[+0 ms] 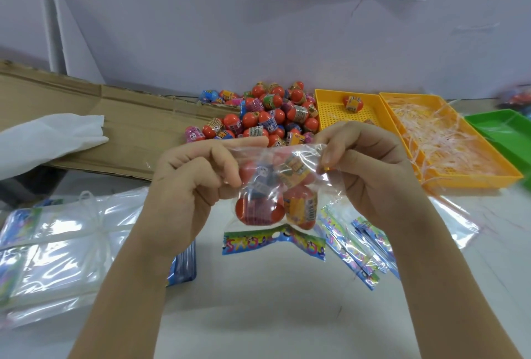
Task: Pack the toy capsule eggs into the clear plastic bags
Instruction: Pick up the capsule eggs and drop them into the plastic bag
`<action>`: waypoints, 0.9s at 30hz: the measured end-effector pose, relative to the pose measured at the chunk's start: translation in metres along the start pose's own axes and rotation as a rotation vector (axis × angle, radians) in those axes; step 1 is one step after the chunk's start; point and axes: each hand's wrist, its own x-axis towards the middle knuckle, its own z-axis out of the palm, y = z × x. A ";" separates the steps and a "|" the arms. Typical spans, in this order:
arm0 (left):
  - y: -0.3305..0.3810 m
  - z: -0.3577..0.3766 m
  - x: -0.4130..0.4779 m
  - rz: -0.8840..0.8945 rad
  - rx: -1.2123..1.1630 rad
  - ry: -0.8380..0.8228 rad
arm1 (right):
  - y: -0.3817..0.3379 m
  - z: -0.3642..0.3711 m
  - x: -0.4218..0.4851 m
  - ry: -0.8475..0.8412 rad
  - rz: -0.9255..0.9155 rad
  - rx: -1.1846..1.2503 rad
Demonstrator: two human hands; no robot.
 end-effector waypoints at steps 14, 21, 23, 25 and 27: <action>-0.001 -0.003 0.004 -0.055 -0.114 0.197 | -0.008 -0.003 -0.005 -0.088 0.049 -0.232; -0.007 0.004 0.006 -0.038 0.088 0.286 | -0.004 -0.007 0.001 0.229 0.142 -0.347; -0.008 0.005 0.006 -0.007 0.139 0.280 | 0.000 -0.007 0.000 0.192 0.289 -0.345; -0.009 0.006 0.006 0.007 0.159 0.267 | 0.004 -0.004 -0.001 0.050 0.500 -0.357; -0.010 0.008 0.007 0.008 0.148 0.278 | 0.009 0.003 -0.001 -0.028 0.548 -0.306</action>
